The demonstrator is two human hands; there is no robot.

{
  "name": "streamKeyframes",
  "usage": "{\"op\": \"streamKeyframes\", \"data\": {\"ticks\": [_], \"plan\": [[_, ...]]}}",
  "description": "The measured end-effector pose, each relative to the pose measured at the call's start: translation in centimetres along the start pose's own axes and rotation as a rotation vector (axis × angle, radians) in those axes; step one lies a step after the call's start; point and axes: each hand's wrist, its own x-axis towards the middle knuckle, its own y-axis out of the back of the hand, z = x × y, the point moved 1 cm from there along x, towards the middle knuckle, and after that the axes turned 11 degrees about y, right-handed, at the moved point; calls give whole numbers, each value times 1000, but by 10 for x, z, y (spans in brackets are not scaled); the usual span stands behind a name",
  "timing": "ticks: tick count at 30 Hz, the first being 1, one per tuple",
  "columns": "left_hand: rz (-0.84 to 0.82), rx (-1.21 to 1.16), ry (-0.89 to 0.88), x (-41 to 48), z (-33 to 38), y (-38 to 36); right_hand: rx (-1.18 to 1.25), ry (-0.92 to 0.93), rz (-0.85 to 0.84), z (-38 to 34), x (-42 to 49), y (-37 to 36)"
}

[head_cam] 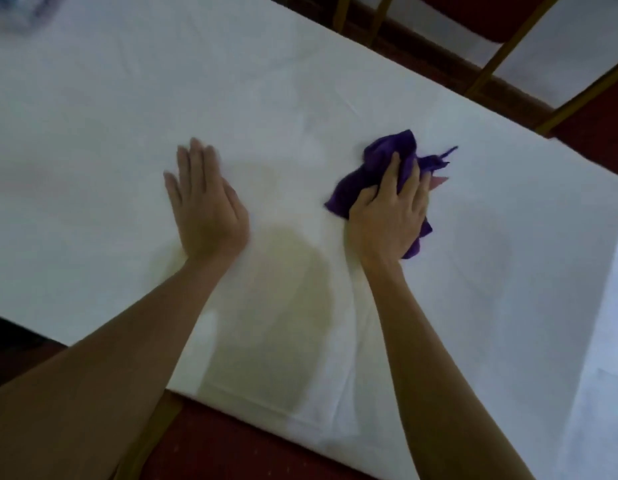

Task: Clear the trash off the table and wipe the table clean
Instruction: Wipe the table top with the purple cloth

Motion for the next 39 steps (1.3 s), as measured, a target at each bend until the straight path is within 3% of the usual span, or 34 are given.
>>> {"op": "streamKeyframes", "data": {"ticks": [3, 6, 15, 19, 23, 26, 31, 34, 35, 37, 39], "plan": [[-20, 4, -14, 1, 2, 1, 43, 261, -40, -51, -46, -9], [-36, 26, -9, -1, 3, 3, 54, 390, -94, -50, -73, -9], [-43, 68, 16, 1, 3, 2, 9, 141, -27, -51, 131, -24], [-82, 84, 6, 1, 5, 6, -29, 245, -100, -101, 164, -44], [-96, 103, 22, 1, 4, 8, 27, 477, -106, -123, 97, -46], [-107, 75, 7, 1, 4, 8, 44, 515, -107, -91, 16, -28], [-35, -11, -11, 0, 3, 5, -3, 160, 14, 7, -24, 5], [-45, -57, -21, 3, 0, 5, -11, -49, 45, -9, -6, -5], [-64, -85, -26, 5, -3, 7, 9, -31, 54, -26, -13, -11], [-130, -144, -73, 6, -11, 13, 70, 186, 58, -62, -58, -22], [-198, -214, -142, 5, -27, 23, 135, 435, -115, -89, -134, -21]]}}
